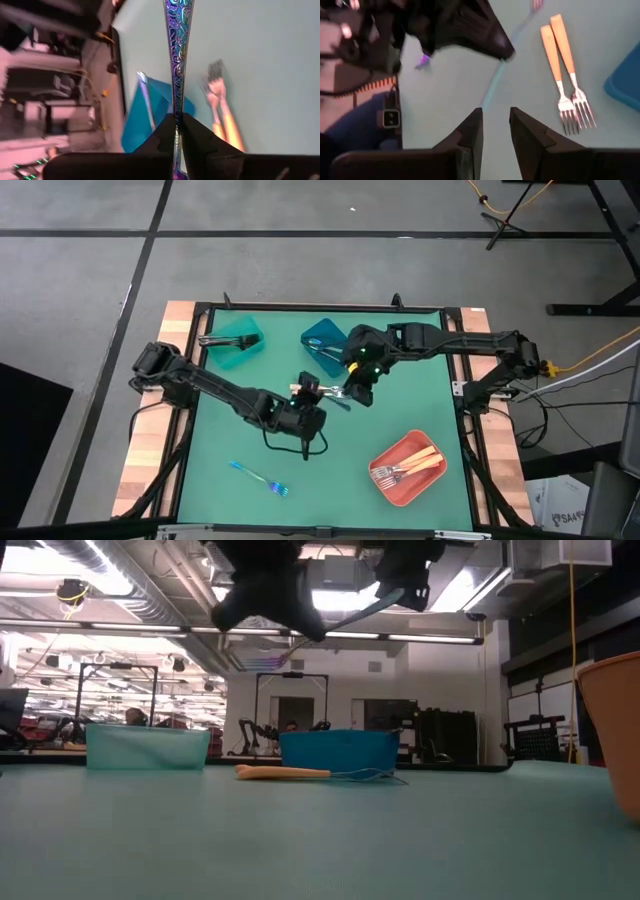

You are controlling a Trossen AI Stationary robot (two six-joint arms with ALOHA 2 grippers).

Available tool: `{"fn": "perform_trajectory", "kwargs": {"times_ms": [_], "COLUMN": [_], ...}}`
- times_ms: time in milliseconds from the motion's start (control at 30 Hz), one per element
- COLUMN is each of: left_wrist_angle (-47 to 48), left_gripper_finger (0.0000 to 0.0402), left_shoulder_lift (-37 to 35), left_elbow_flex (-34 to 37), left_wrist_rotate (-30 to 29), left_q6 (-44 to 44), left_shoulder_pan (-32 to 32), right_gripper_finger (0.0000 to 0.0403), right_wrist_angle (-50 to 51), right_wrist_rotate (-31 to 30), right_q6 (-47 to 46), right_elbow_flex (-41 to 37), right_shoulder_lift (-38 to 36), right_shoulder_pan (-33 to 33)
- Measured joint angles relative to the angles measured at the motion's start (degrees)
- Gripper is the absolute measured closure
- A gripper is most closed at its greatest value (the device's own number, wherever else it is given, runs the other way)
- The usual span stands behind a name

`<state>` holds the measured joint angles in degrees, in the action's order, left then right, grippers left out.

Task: Sort silverware by color (type)
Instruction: Put the purple fork into the blue bin

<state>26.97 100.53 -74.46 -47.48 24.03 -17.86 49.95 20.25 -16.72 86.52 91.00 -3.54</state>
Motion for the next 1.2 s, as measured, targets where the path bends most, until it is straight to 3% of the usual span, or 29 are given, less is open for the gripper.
{"fn": "perform_trajectory", "kwargs": {"times_ms": [367, 700, 1200], "left_wrist_angle": [-9.09, -11.62, -11.68], "left_gripper_finger": [0.0391, 0.0391, 0.0391], "left_shoulder_lift": [-0.02, -0.04, -0.04], "left_elbow_flex": [0.00, 0.00, 0.00], "left_wrist_rotate": [-1.12, -1.55, -4.94], "left_q6": [16.49, 19.17, 18.69], "left_shoulder_pan": [2.87, 3.23, 3.23], "right_gripper_finger": [0.0314, 0.0314, 0.0314], "right_wrist_angle": [-0.61, -0.37, 1.10], "right_wrist_rotate": [0.04, -4.20, -4.30], "right_q6": [-7.36, -7.50, -7.08], "right_elbow_flex": [0.00, -0.02, -0.02], "right_shoulder_lift": [0.02, 0.02, 0.02], "right_shoulder_pan": [0.14, 0.14, 0.14]}}
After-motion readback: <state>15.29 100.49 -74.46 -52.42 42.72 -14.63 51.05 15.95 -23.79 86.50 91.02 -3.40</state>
